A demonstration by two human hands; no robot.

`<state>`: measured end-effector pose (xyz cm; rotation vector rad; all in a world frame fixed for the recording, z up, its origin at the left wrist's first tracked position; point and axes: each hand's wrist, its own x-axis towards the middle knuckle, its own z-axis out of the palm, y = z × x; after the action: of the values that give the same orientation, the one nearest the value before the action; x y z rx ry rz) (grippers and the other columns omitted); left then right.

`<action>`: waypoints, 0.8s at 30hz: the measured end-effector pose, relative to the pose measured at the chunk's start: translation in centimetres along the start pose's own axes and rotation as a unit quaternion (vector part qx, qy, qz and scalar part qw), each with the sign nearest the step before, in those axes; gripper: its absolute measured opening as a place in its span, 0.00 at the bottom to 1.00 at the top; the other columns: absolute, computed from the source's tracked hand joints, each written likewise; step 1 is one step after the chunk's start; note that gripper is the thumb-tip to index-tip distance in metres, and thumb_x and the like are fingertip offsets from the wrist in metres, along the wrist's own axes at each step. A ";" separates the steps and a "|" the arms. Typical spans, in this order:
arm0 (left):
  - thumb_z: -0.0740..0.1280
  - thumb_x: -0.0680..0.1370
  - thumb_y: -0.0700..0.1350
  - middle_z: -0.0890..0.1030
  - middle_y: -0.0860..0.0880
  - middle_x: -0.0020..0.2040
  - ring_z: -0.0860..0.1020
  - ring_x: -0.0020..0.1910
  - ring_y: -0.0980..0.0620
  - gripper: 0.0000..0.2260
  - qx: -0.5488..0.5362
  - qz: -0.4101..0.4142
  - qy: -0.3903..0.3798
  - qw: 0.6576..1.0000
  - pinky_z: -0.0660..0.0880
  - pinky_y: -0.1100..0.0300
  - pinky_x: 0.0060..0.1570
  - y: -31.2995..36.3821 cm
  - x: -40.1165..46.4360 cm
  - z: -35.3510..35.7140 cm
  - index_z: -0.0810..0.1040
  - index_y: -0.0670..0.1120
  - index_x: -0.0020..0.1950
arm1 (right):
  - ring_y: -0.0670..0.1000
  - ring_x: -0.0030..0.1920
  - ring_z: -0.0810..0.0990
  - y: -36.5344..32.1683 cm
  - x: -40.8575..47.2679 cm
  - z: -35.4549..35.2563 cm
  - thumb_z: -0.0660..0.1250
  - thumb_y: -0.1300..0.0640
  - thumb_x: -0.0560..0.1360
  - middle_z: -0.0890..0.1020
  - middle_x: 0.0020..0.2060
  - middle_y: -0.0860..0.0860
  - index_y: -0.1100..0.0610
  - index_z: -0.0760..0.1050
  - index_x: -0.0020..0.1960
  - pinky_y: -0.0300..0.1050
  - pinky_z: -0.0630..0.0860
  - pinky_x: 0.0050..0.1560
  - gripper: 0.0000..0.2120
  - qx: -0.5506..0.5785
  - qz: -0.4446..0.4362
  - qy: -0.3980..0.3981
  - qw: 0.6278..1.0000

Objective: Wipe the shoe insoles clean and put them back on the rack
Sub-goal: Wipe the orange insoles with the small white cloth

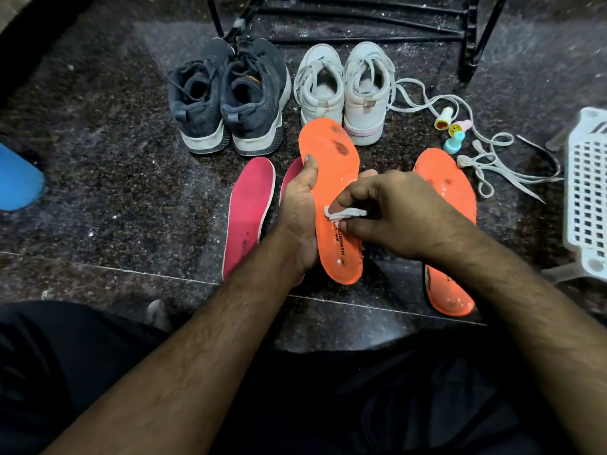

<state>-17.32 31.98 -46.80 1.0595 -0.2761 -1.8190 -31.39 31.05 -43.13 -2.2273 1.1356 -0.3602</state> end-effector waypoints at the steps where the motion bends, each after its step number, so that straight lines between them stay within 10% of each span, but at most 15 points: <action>1: 0.48 0.83 0.63 0.86 0.44 0.40 0.85 0.38 0.48 0.37 0.000 -0.001 -0.001 1.000 0.81 0.57 0.40 -0.1 0.1 0.0 0.87 0.41 0.36 | 0.37 0.36 0.78 0.0 -0.1 0.0 0.76 0.57 0.71 0.84 0.39 0.40 0.46 0.84 0.49 0.23 0.67 0.42 0.09 -0.002 -0.003 0.000 1.000; 7: 0.52 0.82 0.64 0.84 0.41 0.47 0.82 0.47 0.43 0.30 -0.021 -0.019 -0.001 1.000 0.75 0.50 0.59 -0.7 0.1 0.0 0.81 0.41 0.53 | 0.48 0.44 0.81 0.5 0.4 1.2 0.71 0.61 0.70 0.83 0.42 0.45 0.48 0.83 0.50 0.37 0.71 0.48 0.12 -0.021 -0.030 0.087 0.996; 20: 0.47 0.81 0.68 0.82 0.38 0.56 0.81 0.56 0.41 0.39 -0.024 -0.008 -0.039 0.999 0.75 0.49 0.62 0.2 -0.2 0.0 0.77 0.35 0.63 | 0.50 0.46 0.81 -0.1 0.4 1.8 0.72 0.56 0.73 0.83 0.42 0.47 0.48 0.83 0.53 0.43 0.74 0.48 0.08 -0.006 -0.035 0.089 0.995; 24: 0.49 0.82 0.66 0.84 0.40 0.44 0.84 0.42 0.44 0.33 -0.036 -0.007 -0.017 0.999 0.77 0.52 0.52 0.0 -0.2 0.3 0.79 0.39 0.54 | 0.55 0.45 0.80 0.0 1.3 1.6 0.70 0.52 0.73 0.81 0.41 0.50 0.53 0.82 0.50 0.44 0.70 0.45 0.08 -0.038 -0.024 0.131 0.990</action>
<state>-17.49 32.06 -46.51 0.9833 -0.2236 -1.8466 -29.83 30.67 -44.42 -2.3275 1.2490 -0.6550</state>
